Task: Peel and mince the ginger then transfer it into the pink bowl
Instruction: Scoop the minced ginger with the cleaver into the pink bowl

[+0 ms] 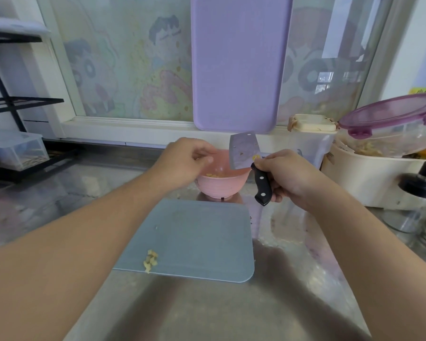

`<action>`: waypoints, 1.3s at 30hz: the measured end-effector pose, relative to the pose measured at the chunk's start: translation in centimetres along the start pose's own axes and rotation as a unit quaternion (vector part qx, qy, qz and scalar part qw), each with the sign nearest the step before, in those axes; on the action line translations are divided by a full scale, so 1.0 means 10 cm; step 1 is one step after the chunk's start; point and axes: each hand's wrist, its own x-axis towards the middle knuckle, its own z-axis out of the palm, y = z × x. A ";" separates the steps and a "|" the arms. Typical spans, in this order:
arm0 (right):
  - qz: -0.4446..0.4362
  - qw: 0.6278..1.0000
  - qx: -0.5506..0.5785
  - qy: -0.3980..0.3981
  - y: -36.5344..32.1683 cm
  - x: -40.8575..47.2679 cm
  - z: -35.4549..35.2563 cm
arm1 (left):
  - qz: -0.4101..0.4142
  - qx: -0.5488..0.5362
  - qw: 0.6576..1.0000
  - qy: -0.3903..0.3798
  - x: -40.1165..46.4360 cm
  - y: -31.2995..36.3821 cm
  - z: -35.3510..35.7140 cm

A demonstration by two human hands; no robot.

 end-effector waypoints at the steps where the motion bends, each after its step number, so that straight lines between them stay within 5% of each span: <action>1: -0.001 1.000 0.001 -0.001 0.00 0.01 0.00 | 0.001 -0.005 1.000 0.012 -0.01 -0.04 0.01; 4: -0.002 1.000 0.004 -0.004 0.01 0.03 0.00 | -0.013 -0.068 0.990 0.123 -0.11 -0.16 0.02; 7: -0.005 1.000 0.003 -0.010 0.03 0.06 0.02 | -0.089 -0.008 0.975 0.202 -0.24 -0.32 0.01; 13: -0.006 1.000 0.003 -0.016 0.03 0.05 0.03 | -0.193 0.137 0.972 0.005 -0.43 -0.67 0.16; 28: 0.002 1.000 0.002 -0.013 0.01 0.03 0.04 | -0.161 0.097 0.981 0.040 -0.46 -0.81 0.10; 35: -0.007 1.000 0.000 -0.005 -0.02 0.01 0.02 | -0.176 -0.185 0.947 0.194 -0.22 -0.28 -0.10; 39: -0.004 1.000 -0.007 0.001 -0.01 0.00 0.02 | -0.132 -0.179 0.971 0.087 0.00 0.09 -0.04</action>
